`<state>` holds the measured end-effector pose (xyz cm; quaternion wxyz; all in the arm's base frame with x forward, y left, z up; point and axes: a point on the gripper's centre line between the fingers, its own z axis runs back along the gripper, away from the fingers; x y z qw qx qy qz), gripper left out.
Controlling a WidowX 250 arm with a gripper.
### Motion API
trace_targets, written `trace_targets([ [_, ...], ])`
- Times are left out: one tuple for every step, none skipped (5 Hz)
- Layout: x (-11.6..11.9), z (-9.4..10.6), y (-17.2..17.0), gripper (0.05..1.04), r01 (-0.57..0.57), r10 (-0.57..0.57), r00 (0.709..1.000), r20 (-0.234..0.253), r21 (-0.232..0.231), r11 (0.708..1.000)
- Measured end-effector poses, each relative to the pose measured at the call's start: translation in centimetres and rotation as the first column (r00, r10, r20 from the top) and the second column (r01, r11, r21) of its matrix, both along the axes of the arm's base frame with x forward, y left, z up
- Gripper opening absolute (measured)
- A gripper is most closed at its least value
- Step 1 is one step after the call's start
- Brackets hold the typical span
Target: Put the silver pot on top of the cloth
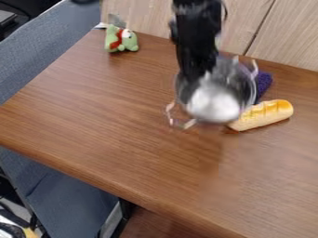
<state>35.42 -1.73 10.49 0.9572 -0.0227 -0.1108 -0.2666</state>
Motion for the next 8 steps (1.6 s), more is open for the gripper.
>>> trace_targets([
  [2.9, 0.2, 0.4, 0.083, -0.056, 0.056, 0.998, -0.016, -0.006, 0.998],
  [5.9, -0.3, 0.3, 0.083, -0.090, 0.089, 0.995, -0.042, -0.013, 0.996],
  [8.3, -1.7, 0.3, 0.083, -0.116, 0.114, 0.990, -0.089, -0.016, 0.993],
  [9.8, -3.3, 0.3, 0.083, -0.122, 0.120, 0.986, -0.116, -0.007, 0.993],
  [10.1, -3.9, 0.4, 0.083, -0.122, 0.120, 0.985, -0.127, -0.003, 0.993],
  [10.0, -4.1, 0.0, 0.113, -0.109, 0.108, 0.985, -0.138, 0.006, 0.994],
  [9.8, -4.1, -0.3, 0.296, -0.104, 0.103, 0.983, -0.151, 0.003, 0.995],
  [9.5, -4.5, -0.4, 0.589, -0.100, 0.099, 0.981, -0.166, 0.000, 0.995],
])
